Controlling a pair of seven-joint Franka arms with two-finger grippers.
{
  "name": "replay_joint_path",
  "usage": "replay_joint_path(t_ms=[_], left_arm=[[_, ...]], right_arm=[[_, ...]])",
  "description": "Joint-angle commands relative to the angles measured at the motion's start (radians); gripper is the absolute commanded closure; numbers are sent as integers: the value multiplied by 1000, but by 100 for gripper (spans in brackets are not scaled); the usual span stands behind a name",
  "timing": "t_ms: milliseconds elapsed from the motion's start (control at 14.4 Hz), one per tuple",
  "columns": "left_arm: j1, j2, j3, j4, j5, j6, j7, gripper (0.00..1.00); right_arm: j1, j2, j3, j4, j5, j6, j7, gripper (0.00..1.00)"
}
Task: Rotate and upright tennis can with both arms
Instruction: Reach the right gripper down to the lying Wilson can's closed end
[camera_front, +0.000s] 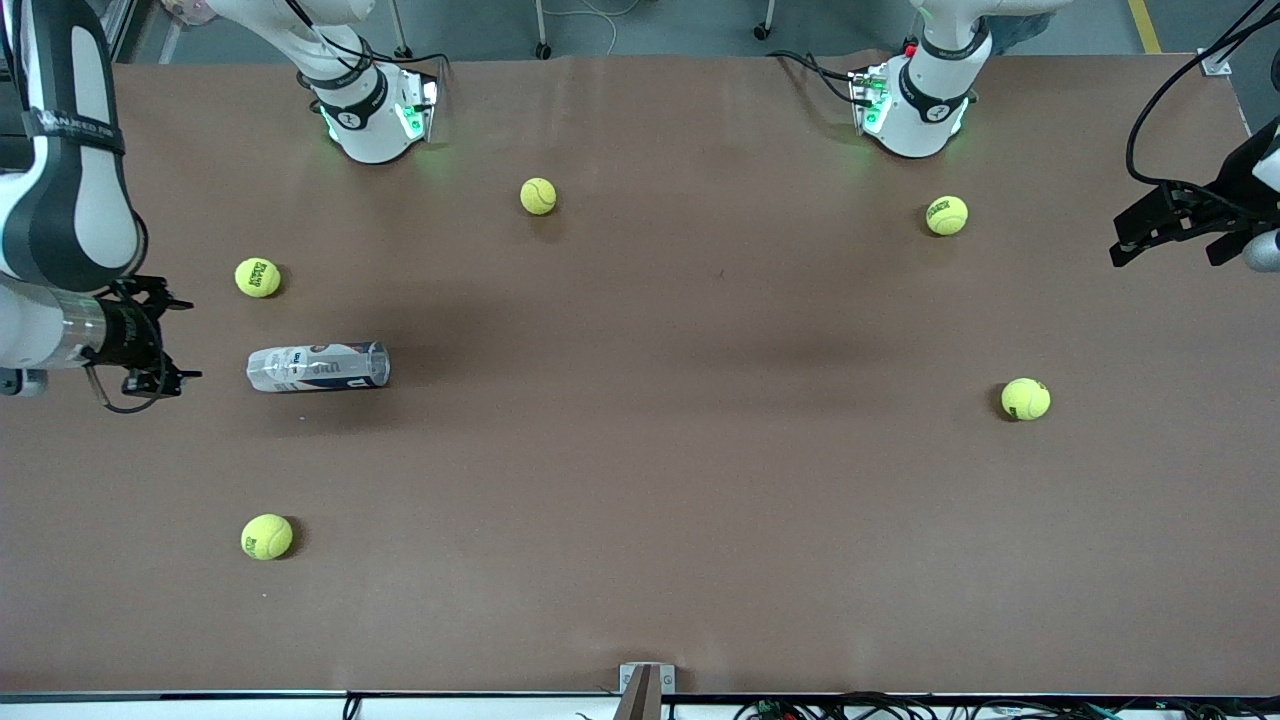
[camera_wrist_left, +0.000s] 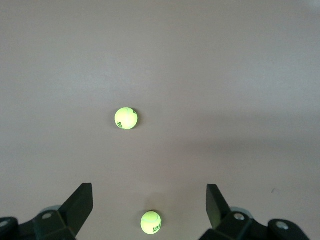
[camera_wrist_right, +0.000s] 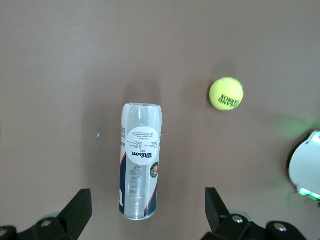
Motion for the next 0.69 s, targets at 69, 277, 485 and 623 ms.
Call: replay_joint_path(t_ms=[69, 277, 485, 623], left_arm=[[4, 5, -2, 19, 4, -6, 2, 0], [2, 4, -4, 17, 4, -6, 5, 0], [7, 2, -1, 19, 4, -6, 17, 0], [22, 2, -2, 21, 4, -6, 17, 0]], right_arm=[[3, -44, 2, -205, 23, 191, 64, 0], [6, -43, 2, -327, 23, 371, 89, 0], [28, -29, 2, -439, 23, 583, 106, 0], [40, -17, 3, -479, 23, 658, 125, 0]])
